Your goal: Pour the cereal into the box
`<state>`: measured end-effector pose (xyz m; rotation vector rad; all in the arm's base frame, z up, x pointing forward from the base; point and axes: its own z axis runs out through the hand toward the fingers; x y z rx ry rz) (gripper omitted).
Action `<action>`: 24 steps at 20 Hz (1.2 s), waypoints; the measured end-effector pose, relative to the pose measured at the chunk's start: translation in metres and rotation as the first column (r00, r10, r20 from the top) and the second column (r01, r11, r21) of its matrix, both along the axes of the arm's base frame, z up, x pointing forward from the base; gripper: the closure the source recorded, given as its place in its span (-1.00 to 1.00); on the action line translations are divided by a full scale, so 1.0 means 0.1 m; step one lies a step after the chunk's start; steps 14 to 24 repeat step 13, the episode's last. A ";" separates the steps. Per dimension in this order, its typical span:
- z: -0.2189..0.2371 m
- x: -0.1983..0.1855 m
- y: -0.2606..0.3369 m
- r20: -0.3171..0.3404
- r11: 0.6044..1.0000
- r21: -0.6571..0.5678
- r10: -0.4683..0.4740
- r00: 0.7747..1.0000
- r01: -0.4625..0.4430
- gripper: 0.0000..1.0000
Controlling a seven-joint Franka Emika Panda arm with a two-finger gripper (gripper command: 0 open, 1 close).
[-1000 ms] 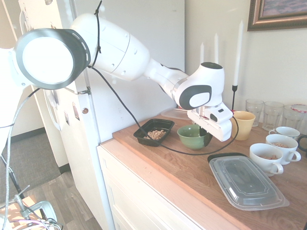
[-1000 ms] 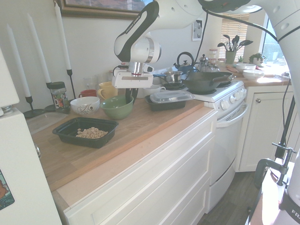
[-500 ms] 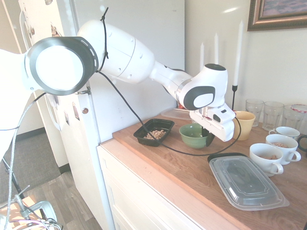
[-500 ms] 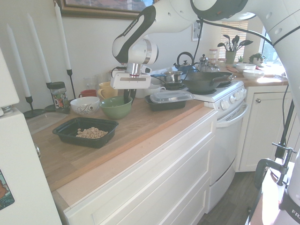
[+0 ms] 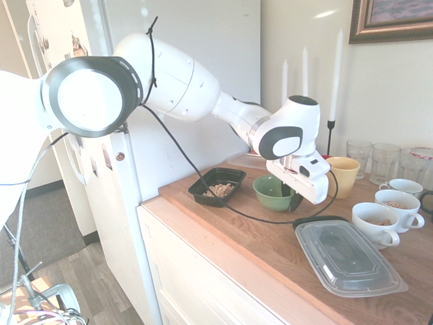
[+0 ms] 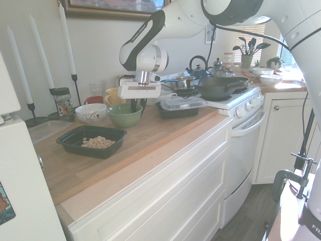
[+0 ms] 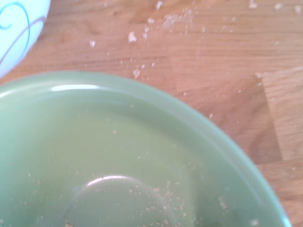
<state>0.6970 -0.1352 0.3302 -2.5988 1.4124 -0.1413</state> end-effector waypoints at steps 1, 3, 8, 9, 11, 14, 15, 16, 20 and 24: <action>0.00 0.00 0.01 -0.004 1.000 -0.020 0.013 1.000 -0.013 -1.00; 0.03 0.01 0.04 -0.014 0.996 -0.079 0.044 0.999 -0.045 -1.00; 0.36 0.01 0.18 -0.010 0.974 -0.209 0.089 0.996 -0.090 -1.00; 0.44 0.01 0.20 -0.003 0.972 -0.218 0.094 0.996 -0.093 -1.00; 0.59 -0.01 0.22 0.016 0.970 -0.227 0.099 0.995 -0.092 -1.00; 0.73 -0.06 0.21 0.030 0.969 -0.231 0.099 0.995 -0.090 -1.00; 0.73 -0.06 0.21 0.030 0.969 -0.231 0.099 0.995 -0.090 -1.00; 0.73 -0.06 0.21 0.030 0.969 -0.231 0.099 0.995 -0.090 -1.00; 0.73 -0.06 0.21 0.030 0.969 -0.231 0.099 0.995 -0.090 -1.00; 0.73 -0.06 0.21 0.030 0.969 -0.231 0.099 0.995 -0.090 -1.00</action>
